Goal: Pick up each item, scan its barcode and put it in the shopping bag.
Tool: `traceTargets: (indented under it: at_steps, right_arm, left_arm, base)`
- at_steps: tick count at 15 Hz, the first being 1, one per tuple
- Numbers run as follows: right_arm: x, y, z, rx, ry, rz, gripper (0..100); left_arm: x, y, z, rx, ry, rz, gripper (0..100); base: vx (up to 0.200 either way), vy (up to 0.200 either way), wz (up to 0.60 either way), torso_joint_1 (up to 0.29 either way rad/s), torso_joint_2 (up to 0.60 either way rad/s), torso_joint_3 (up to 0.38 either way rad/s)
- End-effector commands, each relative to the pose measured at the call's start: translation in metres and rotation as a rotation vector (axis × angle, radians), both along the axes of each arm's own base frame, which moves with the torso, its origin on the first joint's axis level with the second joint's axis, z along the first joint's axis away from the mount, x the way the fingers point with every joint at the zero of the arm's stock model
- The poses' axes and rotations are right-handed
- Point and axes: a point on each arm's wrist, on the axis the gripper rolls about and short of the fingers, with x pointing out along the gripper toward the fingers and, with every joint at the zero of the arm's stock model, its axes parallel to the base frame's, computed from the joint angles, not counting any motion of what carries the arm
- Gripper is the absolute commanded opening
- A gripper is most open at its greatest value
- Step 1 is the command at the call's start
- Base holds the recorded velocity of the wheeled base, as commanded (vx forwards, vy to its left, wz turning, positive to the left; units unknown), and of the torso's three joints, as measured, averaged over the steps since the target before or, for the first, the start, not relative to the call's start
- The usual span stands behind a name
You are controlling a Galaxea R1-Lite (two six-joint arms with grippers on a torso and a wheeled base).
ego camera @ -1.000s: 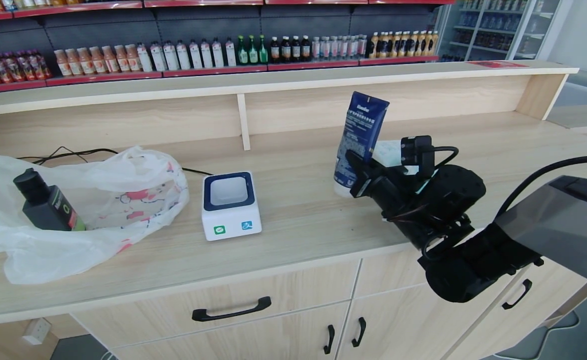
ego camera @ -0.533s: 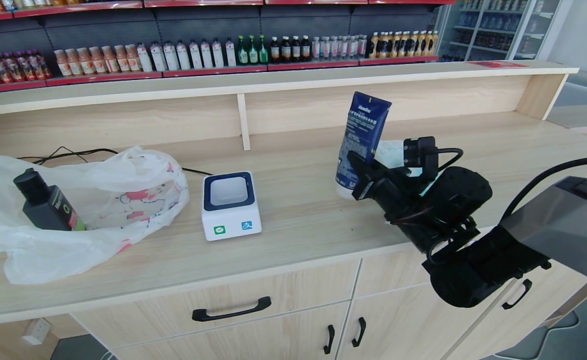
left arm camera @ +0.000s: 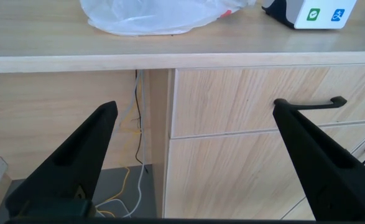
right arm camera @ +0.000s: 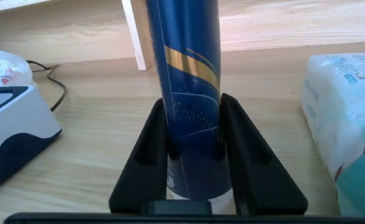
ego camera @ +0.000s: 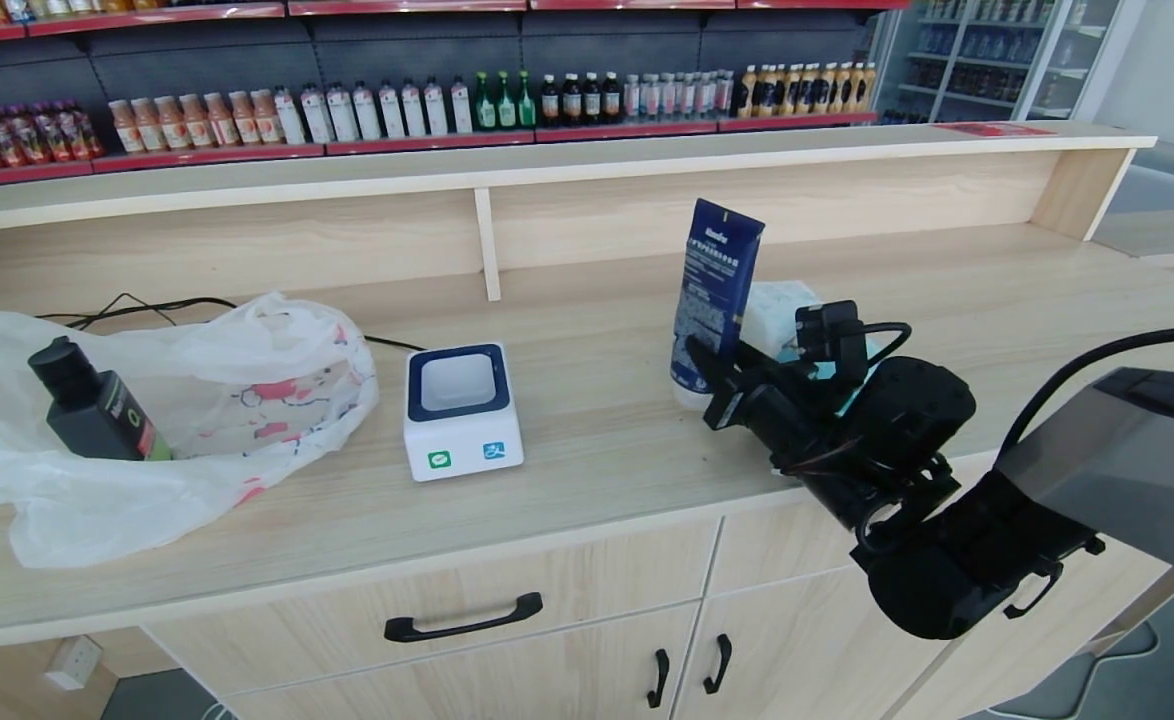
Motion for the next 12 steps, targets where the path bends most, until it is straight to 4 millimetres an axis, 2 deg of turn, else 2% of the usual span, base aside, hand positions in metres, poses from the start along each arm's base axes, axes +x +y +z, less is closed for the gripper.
traceTargets:
  at_steps: [1, 2, 4, 8, 10, 12]
  right_arm:
    - [0.002, 0.000, 0.001, 0.003, -0.012, -0.002, 100]
    - [0.001, -0.005, 0.010, -0.009, -0.044, 0.022, 100]
    - [0.002, -0.013, 0.011, -0.057, -0.069, 0.060, 100]
    - [0.005, -0.016, 0.018, -0.065, -0.103, -0.007, 100]
    - [0.000, -0.017, 0.048, -0.040, -0.195, -0.032, 100]
    - [-0.004, -0.019, 0.068, -0.017, -0.256, -0.038, 100]
  left_arm:
    - [0.000, 0.000, 0.000, 0.000, -0.001, 0.000, 100]
    - [0.000, 0.000, 0.000, 0.001, -0.001, 0.000, 100]
    - [0.000, 0.000, 0.000, 0.001, -0.001, 0.000, 100]
    - [0.000, 0.000, 0.000, 0.003, -0.001, 0.000, 100]
    - [0.000, 0.000, 0.000, 0.004, -0.001, 0.000, 100]
    - [0.000, 0.000, 0.000, 0.003, -0.001, 0.000, 100]
  base:
    - [0.000, 0.000, 0.00, 0.000, 0.00, 0.000]
    - [0.000, 0.000, 0.00, 0.000, 0.00, 0.000]
    - [0.000, 0.000, 0.00, 0.000, 0.00, 0.000]
    - [0.000, 0.000, 0.00, 0.000, 0.00, 0.000]
    - [0.000, 0.000, 0.00, 0.000, 0.00, 0.000]
    - [0.000, 0.000, 0.00, 0.000, 0.00, 0.000]
